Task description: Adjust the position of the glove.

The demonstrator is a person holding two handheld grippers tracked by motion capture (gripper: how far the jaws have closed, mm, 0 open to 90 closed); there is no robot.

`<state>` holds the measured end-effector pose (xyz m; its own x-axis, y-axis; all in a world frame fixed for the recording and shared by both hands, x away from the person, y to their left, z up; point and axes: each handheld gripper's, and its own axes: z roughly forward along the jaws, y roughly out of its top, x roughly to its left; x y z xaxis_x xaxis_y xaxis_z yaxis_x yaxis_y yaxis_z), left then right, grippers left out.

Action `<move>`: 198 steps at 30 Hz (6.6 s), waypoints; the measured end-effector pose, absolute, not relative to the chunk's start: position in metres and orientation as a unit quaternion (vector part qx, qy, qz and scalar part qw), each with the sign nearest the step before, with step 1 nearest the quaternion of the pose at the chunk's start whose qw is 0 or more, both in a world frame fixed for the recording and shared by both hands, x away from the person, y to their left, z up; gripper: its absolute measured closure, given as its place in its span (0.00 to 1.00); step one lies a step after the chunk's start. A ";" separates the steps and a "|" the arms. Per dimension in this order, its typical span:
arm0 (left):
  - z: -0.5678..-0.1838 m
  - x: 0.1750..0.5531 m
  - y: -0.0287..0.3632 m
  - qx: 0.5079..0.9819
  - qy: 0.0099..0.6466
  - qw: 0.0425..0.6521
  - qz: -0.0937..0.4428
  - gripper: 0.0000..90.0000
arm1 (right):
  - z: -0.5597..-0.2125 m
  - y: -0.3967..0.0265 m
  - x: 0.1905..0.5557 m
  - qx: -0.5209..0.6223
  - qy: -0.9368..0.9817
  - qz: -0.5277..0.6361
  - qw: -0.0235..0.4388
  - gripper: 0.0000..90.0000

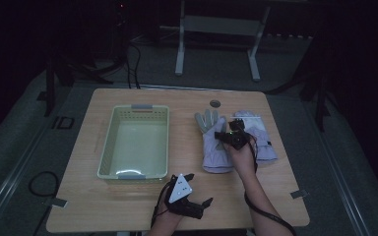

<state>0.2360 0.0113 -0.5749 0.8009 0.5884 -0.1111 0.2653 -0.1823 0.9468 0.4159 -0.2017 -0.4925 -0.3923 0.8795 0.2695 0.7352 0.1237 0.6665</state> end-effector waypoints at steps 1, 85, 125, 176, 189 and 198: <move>-0.575 0.236 0.011 0.756 0.282 0.574 0.141 0.02 | -0.492 -0.202 0.416 0.543 0.743 0.379 0.095 0.91; -0.575 0.236 0.011 0.755 0.280 0.575 0.142 0.01 | -0.503 -0.347 0.453 0.574 0.729 0.335 0.162 0.48; -0.575 0.235 0.010 0.757 0.279 0.573 0.144 0.01 | -0.450 -0.349 0.353 0.555 0.748 0.331 0.151 0.88; -0.575 0.235 0.010 0.758 0.274 0.575 0.139 0.01 | -0.537 -0.364 0.351 0.491 0.797 0.319 0.144 0.68; -0.575 0.235 0.010 0.758 0.276 0.574 0.139 0.02 | -0.530 -0.372 0.344 0.532 0.755 0.364 0.124 0.87; -0.575 0.235 0.010 0.758 0.275 0.574 0.140 0.02 | -0.481 -0.364 0.334 0.526 0.741 0.382 0.169 0.88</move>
<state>0.2351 0.0102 -0.5747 0.8097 0.5778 -0.1029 0.2559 -0.1899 0.9479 0.3340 -0.3640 -0.4805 -0.3901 0.9084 0.1508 0.6505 0.1559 0.7433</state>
